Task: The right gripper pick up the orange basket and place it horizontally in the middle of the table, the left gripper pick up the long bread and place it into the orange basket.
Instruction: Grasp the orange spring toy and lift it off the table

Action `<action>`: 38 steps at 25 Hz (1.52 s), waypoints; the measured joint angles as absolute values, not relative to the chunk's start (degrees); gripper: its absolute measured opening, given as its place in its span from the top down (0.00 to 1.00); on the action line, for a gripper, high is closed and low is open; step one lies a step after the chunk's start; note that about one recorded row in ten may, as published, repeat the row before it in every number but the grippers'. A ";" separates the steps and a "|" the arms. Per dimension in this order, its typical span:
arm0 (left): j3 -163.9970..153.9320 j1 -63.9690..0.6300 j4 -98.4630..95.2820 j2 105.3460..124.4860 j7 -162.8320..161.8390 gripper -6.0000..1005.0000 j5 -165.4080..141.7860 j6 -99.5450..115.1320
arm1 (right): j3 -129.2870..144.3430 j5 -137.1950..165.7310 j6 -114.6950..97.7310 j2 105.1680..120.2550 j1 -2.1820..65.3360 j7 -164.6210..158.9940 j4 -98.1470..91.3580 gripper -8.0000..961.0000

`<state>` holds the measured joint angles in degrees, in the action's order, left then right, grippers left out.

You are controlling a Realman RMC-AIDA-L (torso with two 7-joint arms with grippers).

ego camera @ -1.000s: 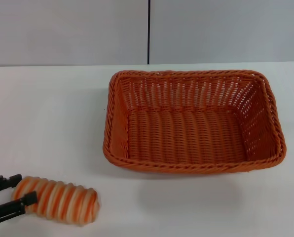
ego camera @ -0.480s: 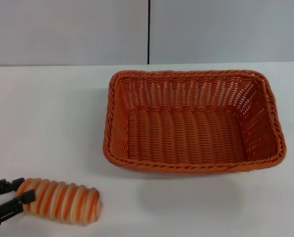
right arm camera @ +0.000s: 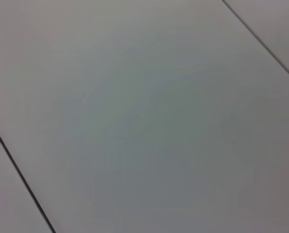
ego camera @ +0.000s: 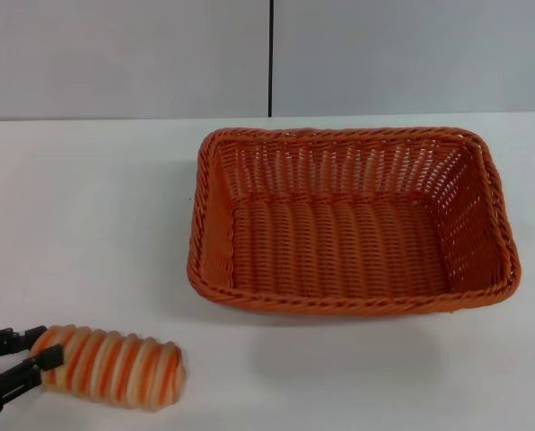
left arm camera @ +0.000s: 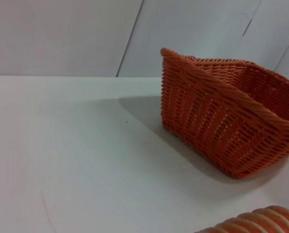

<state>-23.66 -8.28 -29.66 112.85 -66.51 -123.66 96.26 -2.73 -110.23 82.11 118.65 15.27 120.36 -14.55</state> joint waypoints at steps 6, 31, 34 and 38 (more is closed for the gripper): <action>-23.85 -8.45 -29.63 112.85 -66.75 0.64 -123.67 96.54 | -2.81 -110.42 82.08 118.58 15.20 120.46 -13.89 0.32; -25.58 -10.16 -29.62 112.44 -66.98 0.81 -123.75 100.75 | -2.90 -110.57 82.09 118.56 15.29 120.46 -13.53 0.32; -26.09 -10.77 -29.62 112.19 -67.25 0.83 -123.78 102.97 | -2.90 -110.57 82.07 118.56 15.39 120.46 -13.53 0.32; -26.19 -12.77 -28.54 111.63 -67.59 0.84 -124.09 107.59 | -2.90 -110.57 81.98 118.57 15.51 120.46 -13.53 0.32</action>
<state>-26.19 -12.77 -28.54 111.63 -67.59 -124.09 107.59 -2.90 -110.57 81.98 118.57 15.51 120.46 -13.53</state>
